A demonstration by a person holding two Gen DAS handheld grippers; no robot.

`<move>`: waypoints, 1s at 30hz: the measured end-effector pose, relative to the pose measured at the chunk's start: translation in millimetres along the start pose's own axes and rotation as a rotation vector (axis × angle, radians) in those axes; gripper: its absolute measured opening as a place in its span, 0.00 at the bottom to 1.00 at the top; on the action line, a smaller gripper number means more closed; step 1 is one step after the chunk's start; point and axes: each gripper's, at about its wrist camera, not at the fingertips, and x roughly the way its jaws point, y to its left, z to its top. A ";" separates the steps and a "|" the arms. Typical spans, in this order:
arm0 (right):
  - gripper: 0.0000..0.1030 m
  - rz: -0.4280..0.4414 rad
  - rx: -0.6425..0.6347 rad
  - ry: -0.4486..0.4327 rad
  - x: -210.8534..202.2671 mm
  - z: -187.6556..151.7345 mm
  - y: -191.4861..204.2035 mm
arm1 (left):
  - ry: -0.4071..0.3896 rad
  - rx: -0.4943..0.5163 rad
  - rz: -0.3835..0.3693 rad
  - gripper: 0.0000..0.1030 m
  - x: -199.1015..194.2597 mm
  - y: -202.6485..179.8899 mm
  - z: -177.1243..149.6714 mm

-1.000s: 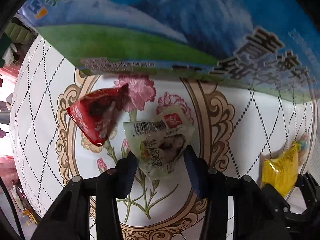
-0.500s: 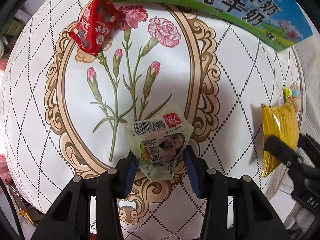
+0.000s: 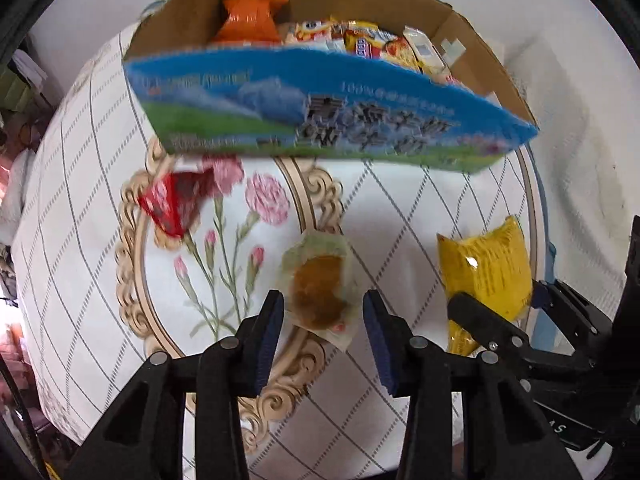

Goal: Organize snacks
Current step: 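Grasp the green-white egg packet with the left tool while the right tool grasps the yellow packet, then carry both packets into the cardboard box and open both tools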

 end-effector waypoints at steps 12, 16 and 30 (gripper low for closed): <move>0.66 -0.002 0.024 -0.022 -3.0 8.0 -11.3 | 0.175 -0.007 -0.093 0.61 55.9 19.2 49.0; 0.66 -0.008 0.026 -0.010 1.5 5.0 -13.5 | 0.282 -0.029 -0.053 0.61 107.4 21.1 43.4; 0.66 0.013 0.046 -0.050 -14.3 10.6 -17.8 | 0.143 0.066 0.001 0.45 59.4 4.0 32.9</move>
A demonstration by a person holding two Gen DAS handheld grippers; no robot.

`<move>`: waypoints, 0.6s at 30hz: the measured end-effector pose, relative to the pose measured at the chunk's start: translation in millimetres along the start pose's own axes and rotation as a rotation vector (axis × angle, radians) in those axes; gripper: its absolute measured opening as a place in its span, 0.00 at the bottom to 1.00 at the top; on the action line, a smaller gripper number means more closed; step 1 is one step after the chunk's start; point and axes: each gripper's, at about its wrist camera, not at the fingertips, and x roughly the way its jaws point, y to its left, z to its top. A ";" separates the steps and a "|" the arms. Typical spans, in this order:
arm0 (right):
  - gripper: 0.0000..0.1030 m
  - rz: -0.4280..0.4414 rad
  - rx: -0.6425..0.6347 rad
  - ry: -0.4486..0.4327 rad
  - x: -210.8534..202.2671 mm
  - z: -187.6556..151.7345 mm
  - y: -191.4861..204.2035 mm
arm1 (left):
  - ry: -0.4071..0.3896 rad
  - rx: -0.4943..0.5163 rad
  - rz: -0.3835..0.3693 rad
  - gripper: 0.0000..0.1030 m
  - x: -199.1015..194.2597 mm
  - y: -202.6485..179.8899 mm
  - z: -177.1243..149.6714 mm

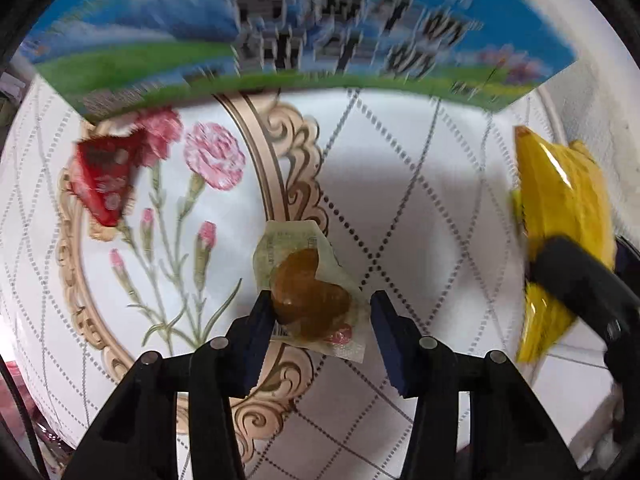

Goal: Organize snacks
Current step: 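Carry both packets into the cardboard box and open both tools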

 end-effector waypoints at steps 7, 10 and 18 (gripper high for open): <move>0.66 0.042 0.000 -0.112 -39.7 58.0 -1.8 | -0.197 -0.013 -0.085 0.45 -109.3 -0.7 33.4; 0.66 0.038 -0.022 -0.150 -42.7 102.0 -1.2 | -0.253 -0.014 -0.082 0.45 -142.2 6.9 69.5; 0.66 0.016 -0.021 -0.125 6.3 203.4 -3.2 | -0.203 -0.036 0.111 0.45 -132.3 42.7 158.5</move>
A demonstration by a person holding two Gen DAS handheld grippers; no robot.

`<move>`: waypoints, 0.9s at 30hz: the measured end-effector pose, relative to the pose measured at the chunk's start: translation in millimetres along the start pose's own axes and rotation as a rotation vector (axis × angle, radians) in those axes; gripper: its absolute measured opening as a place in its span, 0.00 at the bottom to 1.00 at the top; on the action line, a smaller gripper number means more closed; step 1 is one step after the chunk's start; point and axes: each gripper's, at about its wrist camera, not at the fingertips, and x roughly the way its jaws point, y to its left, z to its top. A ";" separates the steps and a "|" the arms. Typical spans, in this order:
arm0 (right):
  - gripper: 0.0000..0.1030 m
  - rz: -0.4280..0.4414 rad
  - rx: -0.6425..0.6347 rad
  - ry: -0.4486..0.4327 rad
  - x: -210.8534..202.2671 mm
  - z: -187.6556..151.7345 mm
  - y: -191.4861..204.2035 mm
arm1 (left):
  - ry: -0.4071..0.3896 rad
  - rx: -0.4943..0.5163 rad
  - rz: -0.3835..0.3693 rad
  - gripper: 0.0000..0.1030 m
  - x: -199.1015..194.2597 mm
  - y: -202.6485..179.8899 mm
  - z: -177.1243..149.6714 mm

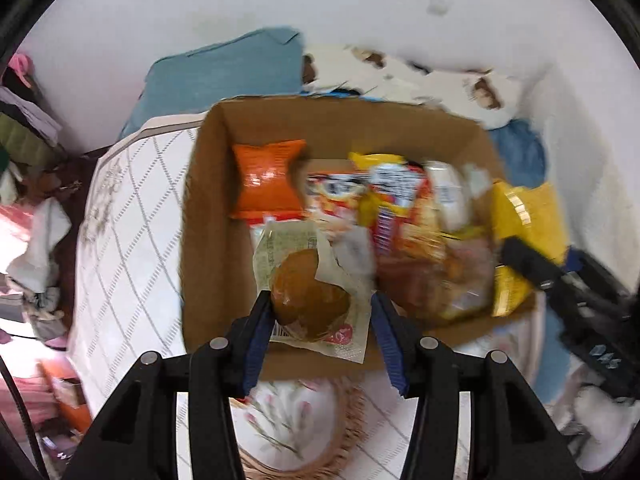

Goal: Organize snacks
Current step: 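Carry both packets into the cardboard box and open both tools, then move both tools back toward the candy bag and red packet on the bed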

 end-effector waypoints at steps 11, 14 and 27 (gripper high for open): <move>0.98 -0.081 0.060 0.195 81.2 34.0 -20.6 | 0.145 -0.074 0.111 0.90 65.4 17.6 16.8; 0.98 -0.129 0.042 0.203 80.7 36.4 -24.0 | 0.147 -0.074 0.096 0.92 69.5 12.9 17.2; 0.98 -0.240 0.004 0.203 53.1 9.2 -28.7 | 0.065 -0.105 0.067 0.92 58.8 -0.6 6.9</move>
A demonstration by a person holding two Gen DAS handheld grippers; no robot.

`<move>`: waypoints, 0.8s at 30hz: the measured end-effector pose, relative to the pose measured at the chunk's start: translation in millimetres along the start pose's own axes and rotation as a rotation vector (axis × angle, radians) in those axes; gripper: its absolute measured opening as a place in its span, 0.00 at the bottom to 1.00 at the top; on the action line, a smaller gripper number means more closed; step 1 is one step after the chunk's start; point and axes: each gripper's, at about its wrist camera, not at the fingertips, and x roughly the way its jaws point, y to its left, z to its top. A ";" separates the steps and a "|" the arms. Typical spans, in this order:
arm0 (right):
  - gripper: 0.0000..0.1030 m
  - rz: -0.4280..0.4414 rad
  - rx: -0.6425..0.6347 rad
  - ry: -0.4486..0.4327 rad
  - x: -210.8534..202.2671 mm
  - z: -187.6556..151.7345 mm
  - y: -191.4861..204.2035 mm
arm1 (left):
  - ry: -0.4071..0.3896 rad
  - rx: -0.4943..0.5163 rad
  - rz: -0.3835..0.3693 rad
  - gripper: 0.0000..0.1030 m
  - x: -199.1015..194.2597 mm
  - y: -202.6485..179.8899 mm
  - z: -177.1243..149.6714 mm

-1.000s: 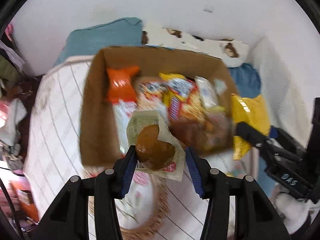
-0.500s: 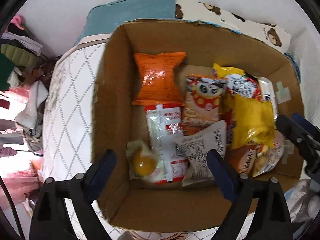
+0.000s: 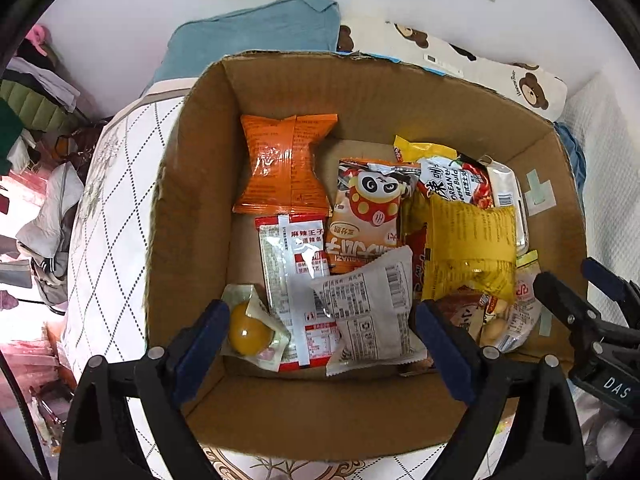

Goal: Organize snacks
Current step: 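Move both tools back toward the candy bag and red packet on the bed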

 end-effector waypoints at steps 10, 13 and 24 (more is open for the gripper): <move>0.98 -0.028 -0.029 -0.090 -42.5 -43.5 9.1 | -0.127 0.002 -0.007 0.92 -37.7 0.1 -32.8; 0.98 -0.035 -0.025 -0.133 -60.4 -56.8 9.2 | -0.179 0.007 -0.002 0.92 -53.6 -0.2 -46.6; 0.98 -0.010 -0.015 -0.261 -128.8 -96.7 10.7 | -0.326 0.044 -0.002 0.92 -106.5 -2.2 -101.2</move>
